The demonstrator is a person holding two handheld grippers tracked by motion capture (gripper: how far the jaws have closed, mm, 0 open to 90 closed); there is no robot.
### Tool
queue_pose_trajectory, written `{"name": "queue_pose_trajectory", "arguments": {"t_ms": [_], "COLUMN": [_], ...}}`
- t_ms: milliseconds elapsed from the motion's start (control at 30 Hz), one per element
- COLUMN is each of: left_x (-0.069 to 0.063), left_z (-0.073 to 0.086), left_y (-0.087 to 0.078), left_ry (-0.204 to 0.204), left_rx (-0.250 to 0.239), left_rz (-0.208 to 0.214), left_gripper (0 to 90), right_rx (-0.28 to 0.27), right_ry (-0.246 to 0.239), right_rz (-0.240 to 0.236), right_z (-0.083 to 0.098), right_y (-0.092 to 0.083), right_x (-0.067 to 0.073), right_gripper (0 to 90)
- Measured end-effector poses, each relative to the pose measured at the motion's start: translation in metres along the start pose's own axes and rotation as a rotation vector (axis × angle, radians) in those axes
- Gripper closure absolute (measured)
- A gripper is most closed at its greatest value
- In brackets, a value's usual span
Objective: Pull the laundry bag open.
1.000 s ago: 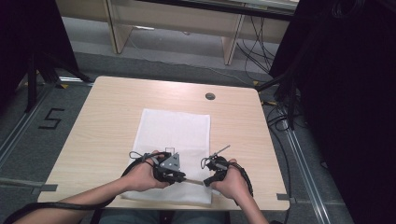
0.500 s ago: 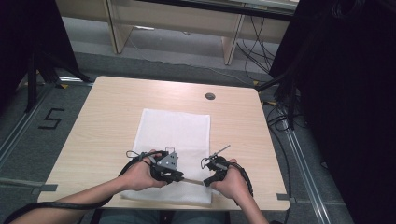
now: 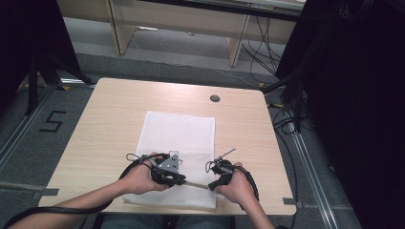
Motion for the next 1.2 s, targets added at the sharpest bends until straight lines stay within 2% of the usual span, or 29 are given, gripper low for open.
{"name": "queue_pose_trajectory", "arguments": {"t_ms": [300, 367, 467, 567, 733, 800, 833, 867, 967, 1200], "left_x": [0.0023, 0.0024, 0.0015, 0.0019, 0.0014, 0.0019, 0.0023, 0.0024, 0.0025, 0.0028], "left_z": [0.0022, 0.0032, 0.0036, 0.0041, 0.0048, 0.005, 0.0051, 0.0054, 0.0058, 0.0072], "left_y": [-0.0035, -0.0051, -0.0048, -0.0045, -0.0047, -0.0056, -0.0058, -0.0067, -0.0081, -0.0078], "left_ry": [-0.001, -0.025, -0.007, -0.012, -0.01, 0.001, -0.003, -0.011, -0.019, -0.005], "left_rx": [-0.007, -0.014, -0.006, -0.015, -0.014, -0.005, -0.008, -0.011, -0.013, -0.002], "left_rz": [-0.003, 0.004, -0.002, 0.005, -0.006, -0.008, -0.01, -0.007, 0.002, -0.005], "left_gripper": [82.1, 82.1, 82.1, 82.1, 82.1, 82.2, 82.1, 82.1, 82.2, 82.1], "right_rx": [-0.004, -0.003, -0.002, -0.003, -0.013, 0.008, -0.003, 0.009, -0.001, -0.013], "right_ry": [0.002, 0.001, 0.001, 0.001, 0.003, 0.019, 0.001, 0.014, 0.0, 0.002], "right_rz": [0.0, 0.0, 0.001, 0.0, -0.001, -0.001, 0.007, 0.009, 0.004, 0.006], "right_z": [0.0002, 0.0001, 0.0001, 0.0003, 0.0004, 0.0004, 0.0001, 0.0002, 0.0001, 0.0003], "right_y": [0.0001, 0.0001, 0.0001, 0.0, 0.0007, -0.0008, 0.0, -0.0004, 0.0, 0.0007], "right_x": [-0.0001, -0.0001, 0.0, 0.0, -0.0001, 0.0018, 0.0007, 0.0016, 0.0005, 0.0007], "right_gripper": [90.0, 90.0, 90.0, 90.0, 90.0, 90.0, 90.0, 90.0, 90.0, 90.0]}}
Point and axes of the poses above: each handheld gripper's, and its own axes: y roughly forward along the jaws, z roughly out of its underside, x roughly to its left, the point moved 3 cm from there along y, roughly forward along the jaws, and after that the axes turned 8 degrees about -y, right-handed, at the moved point
